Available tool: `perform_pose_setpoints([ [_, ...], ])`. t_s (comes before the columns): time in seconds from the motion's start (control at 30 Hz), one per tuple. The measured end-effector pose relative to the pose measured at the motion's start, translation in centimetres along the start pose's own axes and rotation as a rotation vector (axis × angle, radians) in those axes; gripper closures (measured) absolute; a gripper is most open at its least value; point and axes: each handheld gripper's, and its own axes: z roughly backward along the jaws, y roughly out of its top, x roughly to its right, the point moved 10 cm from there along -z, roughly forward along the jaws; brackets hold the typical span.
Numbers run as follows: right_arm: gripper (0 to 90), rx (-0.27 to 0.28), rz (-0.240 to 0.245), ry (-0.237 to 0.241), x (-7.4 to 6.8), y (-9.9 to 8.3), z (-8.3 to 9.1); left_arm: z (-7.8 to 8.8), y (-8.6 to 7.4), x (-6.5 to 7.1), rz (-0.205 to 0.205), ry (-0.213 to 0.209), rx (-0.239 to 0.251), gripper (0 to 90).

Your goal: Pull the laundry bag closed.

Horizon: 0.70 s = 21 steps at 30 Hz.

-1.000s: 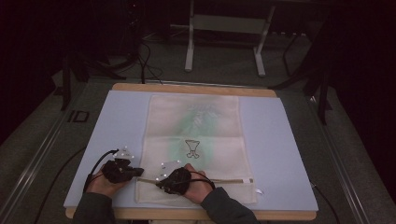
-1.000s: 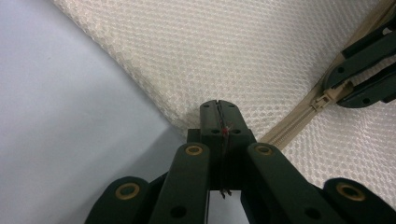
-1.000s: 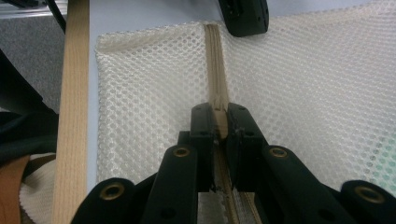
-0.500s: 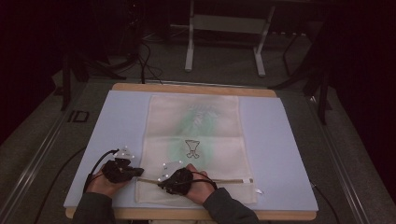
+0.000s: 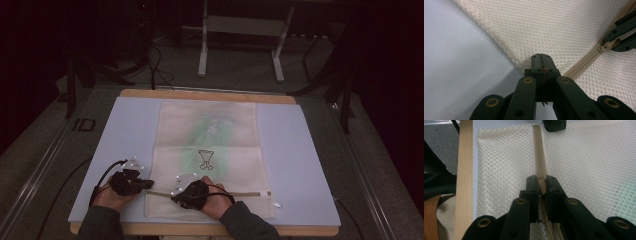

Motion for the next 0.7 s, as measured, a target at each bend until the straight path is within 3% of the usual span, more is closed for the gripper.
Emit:
perform_pose_setpoints([
  [0.7, 82.2, -0.007, -0.019, 0.003, 0.1, -1.4, 1.2, 0.0, 0.0, 0.0, 0.004, -0.003, 0.002, 89.9],
])
